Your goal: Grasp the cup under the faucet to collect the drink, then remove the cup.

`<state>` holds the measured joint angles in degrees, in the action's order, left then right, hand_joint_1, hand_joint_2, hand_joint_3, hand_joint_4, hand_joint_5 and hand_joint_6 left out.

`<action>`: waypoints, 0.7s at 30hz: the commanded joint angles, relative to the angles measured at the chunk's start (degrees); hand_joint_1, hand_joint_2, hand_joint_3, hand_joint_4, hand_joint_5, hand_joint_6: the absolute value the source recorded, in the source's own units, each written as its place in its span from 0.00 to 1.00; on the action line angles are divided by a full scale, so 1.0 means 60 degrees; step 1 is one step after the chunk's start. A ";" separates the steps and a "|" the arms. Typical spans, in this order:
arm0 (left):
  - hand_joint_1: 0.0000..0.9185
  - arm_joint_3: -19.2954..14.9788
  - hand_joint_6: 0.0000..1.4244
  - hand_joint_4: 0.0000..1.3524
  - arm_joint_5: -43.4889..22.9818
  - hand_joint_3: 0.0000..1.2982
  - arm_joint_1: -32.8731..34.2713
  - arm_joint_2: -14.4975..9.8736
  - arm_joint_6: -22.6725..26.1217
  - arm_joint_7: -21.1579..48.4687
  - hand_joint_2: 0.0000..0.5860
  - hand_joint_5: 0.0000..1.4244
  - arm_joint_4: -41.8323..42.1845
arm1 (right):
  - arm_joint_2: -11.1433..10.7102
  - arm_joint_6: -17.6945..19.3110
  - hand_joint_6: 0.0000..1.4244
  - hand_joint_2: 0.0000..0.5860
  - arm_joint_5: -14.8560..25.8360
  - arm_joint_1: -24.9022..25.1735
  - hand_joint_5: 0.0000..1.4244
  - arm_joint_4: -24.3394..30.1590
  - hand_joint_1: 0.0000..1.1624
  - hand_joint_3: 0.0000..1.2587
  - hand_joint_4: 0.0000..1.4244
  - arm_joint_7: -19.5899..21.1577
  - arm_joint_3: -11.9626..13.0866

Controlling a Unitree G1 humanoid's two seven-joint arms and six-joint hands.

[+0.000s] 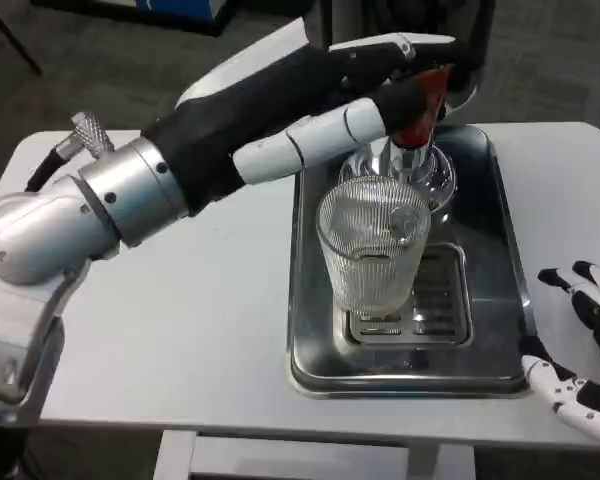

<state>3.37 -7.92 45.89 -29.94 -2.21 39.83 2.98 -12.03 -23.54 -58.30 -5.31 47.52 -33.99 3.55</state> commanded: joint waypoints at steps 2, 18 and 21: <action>0.00 0.0348 0.15 0.11 0.0656 0.17 -0.0305 -0.0342 -0.0359 0.0310 0.20 0.19 0.0189 | -0.0051 -0.0019 0.04 0.83 0.0198 -0.0180 0.00 0.0098 0.32 0.09 0.00 0.0063 0.0099; 0.00 0.0702 0.14 0.11 0.1717 0.16 -0.0399 -0.0766 -0.1044 0.0299 0.20 0.18 0.0434 | -0.0077 -0.0067 0.04 0.83 0.0409 -0.0309 0.00 0.0227 0.32 0.09 0.00 0.0055 0.0208; 0.00 0.0697 0.14 0.10 0.1676 0.15 -0.0441 -0.0765 -0.0973 0.0301 0.20 0.18 0.0458 | -0.0094 -0.0082 0.05 0.84 0.0450 -0.0329 0.00 0.0253 0.31 0.09 0.00 0.0046 0.0231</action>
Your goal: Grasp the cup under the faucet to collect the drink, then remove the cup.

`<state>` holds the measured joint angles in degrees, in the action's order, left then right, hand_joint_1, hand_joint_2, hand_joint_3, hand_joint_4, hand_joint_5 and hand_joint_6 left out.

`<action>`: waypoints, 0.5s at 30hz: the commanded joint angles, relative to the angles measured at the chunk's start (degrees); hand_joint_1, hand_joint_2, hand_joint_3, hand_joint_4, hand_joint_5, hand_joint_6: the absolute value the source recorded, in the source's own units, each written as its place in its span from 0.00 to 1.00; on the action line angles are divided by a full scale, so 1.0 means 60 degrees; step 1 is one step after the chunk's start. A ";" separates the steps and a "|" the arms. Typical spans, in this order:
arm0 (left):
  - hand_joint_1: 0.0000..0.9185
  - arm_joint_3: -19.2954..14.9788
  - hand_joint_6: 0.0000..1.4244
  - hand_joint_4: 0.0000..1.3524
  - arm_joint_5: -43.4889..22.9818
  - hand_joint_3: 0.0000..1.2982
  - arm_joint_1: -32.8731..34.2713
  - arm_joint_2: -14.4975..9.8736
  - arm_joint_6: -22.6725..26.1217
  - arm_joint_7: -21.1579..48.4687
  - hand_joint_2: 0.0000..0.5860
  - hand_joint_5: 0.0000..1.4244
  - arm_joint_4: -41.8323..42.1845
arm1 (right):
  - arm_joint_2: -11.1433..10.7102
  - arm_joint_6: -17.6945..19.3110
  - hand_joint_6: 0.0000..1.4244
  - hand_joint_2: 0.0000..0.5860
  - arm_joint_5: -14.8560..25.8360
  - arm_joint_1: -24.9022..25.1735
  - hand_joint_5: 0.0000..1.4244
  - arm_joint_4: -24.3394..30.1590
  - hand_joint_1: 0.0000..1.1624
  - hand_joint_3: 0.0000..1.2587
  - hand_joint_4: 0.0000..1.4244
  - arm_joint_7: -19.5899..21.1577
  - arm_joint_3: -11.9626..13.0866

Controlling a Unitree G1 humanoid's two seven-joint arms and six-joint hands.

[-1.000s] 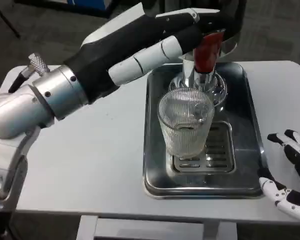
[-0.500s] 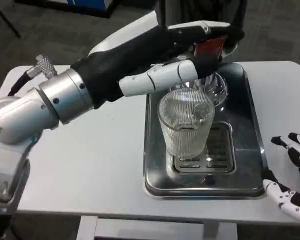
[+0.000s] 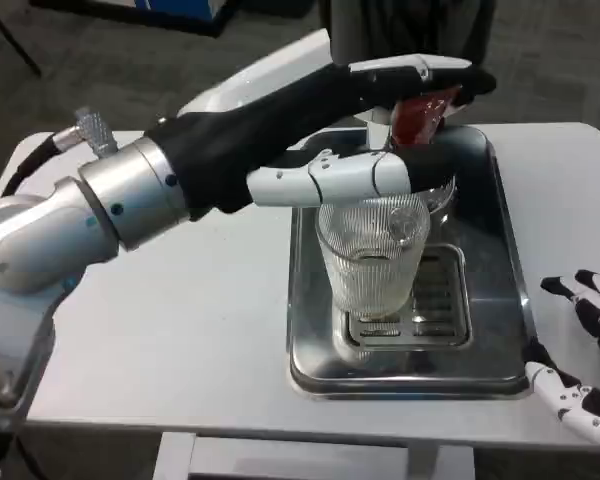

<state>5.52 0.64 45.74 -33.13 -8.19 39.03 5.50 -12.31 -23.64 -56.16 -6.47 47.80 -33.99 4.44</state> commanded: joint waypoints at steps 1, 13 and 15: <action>0.00 0.0340 0.14 0.10 0.0275 0.15 -0.0420 -0.0256 0.0006 0.0433 0.20 0.18 0.0049 | -0.0053 -0.0069 0.05 0.84 0.0103 -0.0141 0.00 0.0214 0.31 0.09 0.00 0.0044 0.0088; 0.00 0.0469 0.13 0.10 0.0756 0.15 -0.0412 -0.0457 -0.0303 0.0460 0.20 0.17 0.0130 | -0.0104 -0.0092 0.05 0.84 0.0144 -0.0142 0.00 0.0244 0.31 0.09 0.00 0.0056 0.0079; 0.00 0.0483 0.13 0.10 0.0816 0.15 -0.0413 -0.0472 -0.0362 0.0434 0.20 0.17 0.0117 | -0.0112 -0.0099 0.05 0.84 0.0149 -0.0143 0.00 0.0245 0.30 0.09 0.00 0.0060 0.0075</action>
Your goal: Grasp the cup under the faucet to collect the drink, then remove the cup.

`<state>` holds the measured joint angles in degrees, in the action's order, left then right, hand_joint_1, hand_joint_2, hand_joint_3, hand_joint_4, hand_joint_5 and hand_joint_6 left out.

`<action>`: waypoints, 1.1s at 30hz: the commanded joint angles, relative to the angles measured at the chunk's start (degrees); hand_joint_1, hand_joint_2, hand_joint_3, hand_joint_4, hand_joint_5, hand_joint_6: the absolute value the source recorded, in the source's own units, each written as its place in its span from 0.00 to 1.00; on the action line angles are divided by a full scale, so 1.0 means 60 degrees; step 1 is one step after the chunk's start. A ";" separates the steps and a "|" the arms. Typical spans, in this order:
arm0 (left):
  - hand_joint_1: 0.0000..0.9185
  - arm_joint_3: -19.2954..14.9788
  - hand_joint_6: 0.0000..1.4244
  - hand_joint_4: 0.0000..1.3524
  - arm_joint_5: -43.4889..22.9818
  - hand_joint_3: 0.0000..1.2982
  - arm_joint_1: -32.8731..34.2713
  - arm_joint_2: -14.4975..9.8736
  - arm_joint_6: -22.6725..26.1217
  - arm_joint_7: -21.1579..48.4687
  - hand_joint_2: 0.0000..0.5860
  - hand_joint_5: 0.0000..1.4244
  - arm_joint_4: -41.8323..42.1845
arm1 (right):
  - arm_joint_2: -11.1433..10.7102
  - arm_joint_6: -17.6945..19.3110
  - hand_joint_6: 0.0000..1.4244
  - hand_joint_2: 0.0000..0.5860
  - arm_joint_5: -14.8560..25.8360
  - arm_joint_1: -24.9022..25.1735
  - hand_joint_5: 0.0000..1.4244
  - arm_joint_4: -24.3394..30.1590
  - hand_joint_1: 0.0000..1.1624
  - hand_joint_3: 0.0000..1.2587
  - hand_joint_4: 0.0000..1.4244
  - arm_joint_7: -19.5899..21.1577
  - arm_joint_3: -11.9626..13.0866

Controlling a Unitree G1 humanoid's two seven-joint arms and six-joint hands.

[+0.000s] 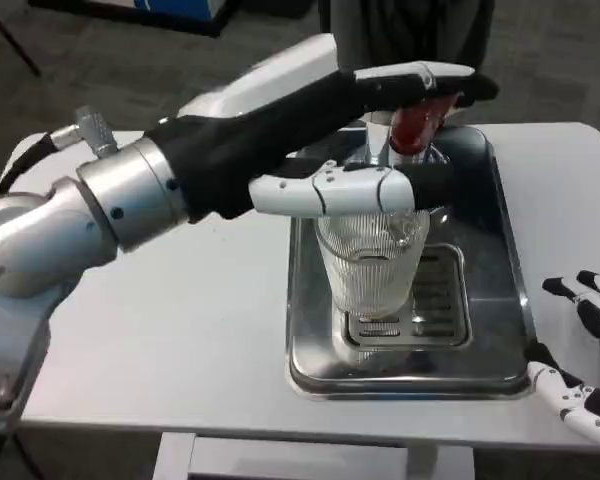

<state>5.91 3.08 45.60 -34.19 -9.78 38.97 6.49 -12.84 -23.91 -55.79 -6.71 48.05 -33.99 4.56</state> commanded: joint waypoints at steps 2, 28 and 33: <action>0.00 0.0446 0.13 0.09 0.0459 0.15 -0.0382 -0.0324 -0.0143 0.0434 0.20 0.17 -0.0045 | -0.0032 -0.0060 0.05 0.84 0.0092 -0.0102 0.00 0.0205 0.30 0.09 0.00 0.0064 0.0051; 0.00 0.0588 0.13 0.09 0.0764 0.14 -0.0333 -0.0486 -0.0723 0.0327 0.20 0.16 -0.0515 | 0.0014 -0.0638 0.07 0.83 0.0856 0.0093 0.01 0.0232 0.31 0.09 0.01 0.0258 0.0127; 0.00 0.0591 0.13 0.09 0.0771 0.14 -0.0306 -0.0470 -0.0862 0.0301 0.20 0.16 -0.0692 | 0.0108 -0.0413 0.08 0.83 0.1657 -0.0019 0.03 0.0421 0.32 0.08 0.02 0.0776 0.0374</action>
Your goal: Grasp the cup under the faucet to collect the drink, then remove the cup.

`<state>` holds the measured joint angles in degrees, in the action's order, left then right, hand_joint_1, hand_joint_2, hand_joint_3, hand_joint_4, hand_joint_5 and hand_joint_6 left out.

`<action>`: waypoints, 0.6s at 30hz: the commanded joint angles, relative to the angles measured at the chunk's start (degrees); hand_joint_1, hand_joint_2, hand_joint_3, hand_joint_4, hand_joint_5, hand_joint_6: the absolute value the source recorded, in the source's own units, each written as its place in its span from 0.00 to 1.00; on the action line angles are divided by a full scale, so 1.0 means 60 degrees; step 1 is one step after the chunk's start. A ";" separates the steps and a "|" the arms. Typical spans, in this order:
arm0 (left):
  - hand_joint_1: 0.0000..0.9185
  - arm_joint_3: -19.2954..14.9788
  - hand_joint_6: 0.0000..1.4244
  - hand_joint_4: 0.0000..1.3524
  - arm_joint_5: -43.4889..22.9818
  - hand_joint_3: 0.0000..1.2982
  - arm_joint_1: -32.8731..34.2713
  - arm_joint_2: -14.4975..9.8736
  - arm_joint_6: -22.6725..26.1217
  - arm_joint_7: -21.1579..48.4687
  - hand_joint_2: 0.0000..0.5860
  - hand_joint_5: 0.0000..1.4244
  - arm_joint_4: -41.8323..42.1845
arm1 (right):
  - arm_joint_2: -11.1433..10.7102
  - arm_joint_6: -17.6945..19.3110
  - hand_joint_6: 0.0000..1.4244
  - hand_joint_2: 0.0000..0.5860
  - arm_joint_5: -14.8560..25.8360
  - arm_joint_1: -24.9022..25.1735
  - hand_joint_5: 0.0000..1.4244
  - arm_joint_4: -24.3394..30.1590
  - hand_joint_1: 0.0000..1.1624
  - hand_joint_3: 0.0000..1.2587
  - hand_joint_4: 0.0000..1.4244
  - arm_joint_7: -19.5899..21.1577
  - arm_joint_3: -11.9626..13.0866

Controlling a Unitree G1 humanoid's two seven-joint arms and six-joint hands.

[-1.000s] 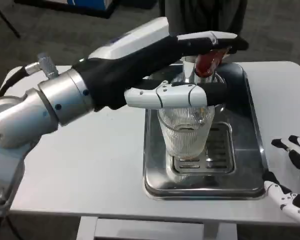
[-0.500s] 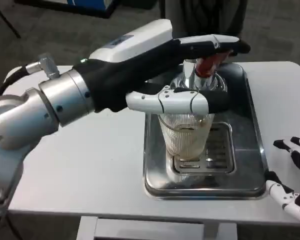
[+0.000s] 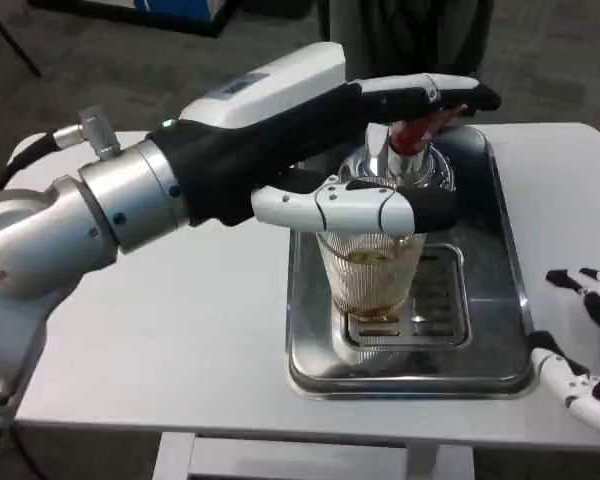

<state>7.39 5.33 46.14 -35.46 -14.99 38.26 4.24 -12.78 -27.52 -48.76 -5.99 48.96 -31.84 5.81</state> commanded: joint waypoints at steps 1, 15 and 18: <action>0.00 0.0341 0.13 0.09 0.0398 0.14 -0.0392 -0.0257 -0.0021 0.0411 0.20 0.16 -0.0344 | 0.0101 0.0228 0.08 0.83 0.0596 -0.0165 0.03 0.0303 0.32 0.08 0.02 0.0513 0.0198; 0.00 0.0304 0.13 0.08 0.0318 0.14 -0.0344 -0.0325 -0.0182 0.0414 0.20 0.15 -0.0565 | 0.0173 0.1246 0.14 0.65 0.2769 -0.0394 0.08 0.0296 0.34 0.04 0.03 0.1666 0.0787; 0.00 0.0298 0.13 0.08 0.0325 0.14 -0.0339 -0.0363 -0.0197 0.0423 0.20 0.15 -0.0587 | 0.0222 0.1777 0.15 0.58 0.3633 -0.0462 0.10 -0.0005 0.38 0.02 0.04 0.1965 0.0982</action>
<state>7.51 5.18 46.58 -35.73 -16.91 37.83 2.14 -11.93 -19.99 -30.98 -7.60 50.18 -21.99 10.65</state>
